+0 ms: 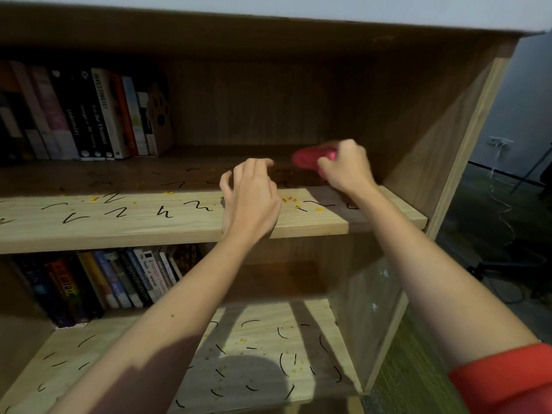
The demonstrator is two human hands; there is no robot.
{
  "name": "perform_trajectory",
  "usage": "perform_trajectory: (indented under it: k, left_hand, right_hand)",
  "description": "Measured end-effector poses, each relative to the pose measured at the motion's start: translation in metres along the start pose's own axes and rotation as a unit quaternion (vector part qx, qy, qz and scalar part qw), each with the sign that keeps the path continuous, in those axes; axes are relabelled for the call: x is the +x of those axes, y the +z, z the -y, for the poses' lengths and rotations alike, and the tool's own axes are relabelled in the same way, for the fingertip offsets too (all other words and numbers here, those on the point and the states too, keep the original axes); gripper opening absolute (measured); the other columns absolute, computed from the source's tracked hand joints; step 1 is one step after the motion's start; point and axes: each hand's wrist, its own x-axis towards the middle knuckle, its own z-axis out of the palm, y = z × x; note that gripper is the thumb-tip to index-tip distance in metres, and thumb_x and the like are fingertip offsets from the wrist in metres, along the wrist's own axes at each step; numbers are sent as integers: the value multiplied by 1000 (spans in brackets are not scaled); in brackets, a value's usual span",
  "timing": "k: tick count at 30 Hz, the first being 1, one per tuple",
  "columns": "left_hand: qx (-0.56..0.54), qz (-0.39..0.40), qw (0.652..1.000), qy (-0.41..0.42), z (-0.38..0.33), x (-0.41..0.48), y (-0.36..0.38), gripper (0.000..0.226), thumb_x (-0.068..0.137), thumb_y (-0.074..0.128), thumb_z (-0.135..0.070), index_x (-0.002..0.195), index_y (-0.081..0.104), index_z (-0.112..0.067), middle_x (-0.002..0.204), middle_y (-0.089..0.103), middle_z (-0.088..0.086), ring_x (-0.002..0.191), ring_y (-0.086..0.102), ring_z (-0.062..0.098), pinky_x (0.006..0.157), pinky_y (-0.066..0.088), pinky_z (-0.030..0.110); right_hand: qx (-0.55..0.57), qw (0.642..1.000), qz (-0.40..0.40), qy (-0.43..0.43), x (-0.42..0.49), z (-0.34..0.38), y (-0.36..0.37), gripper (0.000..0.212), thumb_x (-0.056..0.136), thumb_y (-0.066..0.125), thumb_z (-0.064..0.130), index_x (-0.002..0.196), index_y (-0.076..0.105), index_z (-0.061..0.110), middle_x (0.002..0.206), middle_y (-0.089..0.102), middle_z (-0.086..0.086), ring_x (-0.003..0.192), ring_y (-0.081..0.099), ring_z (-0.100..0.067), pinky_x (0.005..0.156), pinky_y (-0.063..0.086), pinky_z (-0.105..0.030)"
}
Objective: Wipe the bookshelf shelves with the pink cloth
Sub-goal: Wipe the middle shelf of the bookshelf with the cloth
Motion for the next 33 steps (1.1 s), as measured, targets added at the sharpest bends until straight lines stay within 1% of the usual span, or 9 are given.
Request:
perform_trajectory:
  k: [5, 9, 13, 15, 18, 23, 27, 30, 33]
  left_hand:
    - [-40, -16, 999, 5, 2, 2, 0, 33, 95, 36, -10, 124, 51, -17, 127, 50, -2, 125, 37, 13, 110, 13, 36]
    - [-142, -52, 988, -31, 3, 1, -21, 32, 92, 39, -5, 111, 61, -18, 122, 52, -3, 123, 39, 12, 110, 16, 34]
    - [-17, -82, 996, 40, 48, -7, -59, 33, 88, 36, -17, 106, 64, -18, 120, 55, -3, 123, 40, 13, 111, 5, 35]
    - [38, -62, 996, 56, 67, -12, -71, 36, 89, 33, -22, 107, 64, -18, 121, 56, -3, 125, 39, 13, 111, 2, 35]
    - [47, -18, 997, 66, 76, -15, -68, 39, 91, 30, -27, 109, 64, -18, 122, 55, -2, 125, 37, 11, 111, 1, 33]
    - [5, -45, 998, 53, 80, -15, -66, 38, 91, 31, -25, 107, 64, -15, 120, 56, -1, 121, 40, 11, 107, 9, 28]
    - [-66, -60, 995, 35, 84, -16, -74, 36, 90, 33, -21, 107, 64, -13, 120, 56, 1, 120, 40, 13, 104, 18, 30]
    - [-88, -59, 994, 34, 86, -17, -76, 35, 90, 34, -20, 107, 64, -13, 120, 56, 1, 121, 39, 14, 103, 21, 31]
    - [-100, -44, 993, 39, 87, -15, -76, 29, 94, 38, -14, 105, 65, -12, 123, 55, 1, 123, 37, 14, 102, 22, 30]
  right_hand:
    - [-124, 991, 41, -8, -24, -10, 13, 32, 90, 58, 21, 120, 62, 13, 124, 57, -10, 113, 53, -27, 97, 46, -41]
    - [-50, 993, 64, -84, -53, 23, 32, 29, 92, 55, 20, 119, 64, 15, 124, 55, -7, 115, 51, -22, 96, 43, -33]
    - [55, 997, 45, -42, -51, 38, 25, 27, 90, 52, 13, 113, 67, 13, 118, 63, -6, 113, 54, -19, 91, 41, -25]
    - [7, 1000, -8, -9, -44, 31, 24, 27, 90, 53, 14, 114, 66, 12, 122, 60, -8, 118, 51, -22, 96, 40, -29]
    - [-61, 998, 8, 7, -51, 32, 37, 27, 92, 54, 18, 116, 64, 11, 125, 54, -10, 118, 47, -27, 100, 43, -41]
    - [0, 993, 70, -98, -84, 69, 63, 27, 92, 51, 14, 114, 67, 16, 120, 54, -9, 116, 46, -23, 100, 42, -37]
    - [83, 995, 32, -54, -78, 77, 53, 26, 89, 52, 12, 108, 69, 17, 119, 58, -6, 114, 48, -18, 100, 40, -31]
    - [34, 999, -19, -3, -67, 65, 48, 26, 92, 51, 15, 115, 64, 14, 126, 51, -8, 124, 38, -23, 104, 34, -36]
    - [-43, 997, 34, -51, -84, 65, 58, 29, 94, 50, 16, 120, 61, 14, 127, 48, -6, 123, 35, -22, 103, 34, -36]
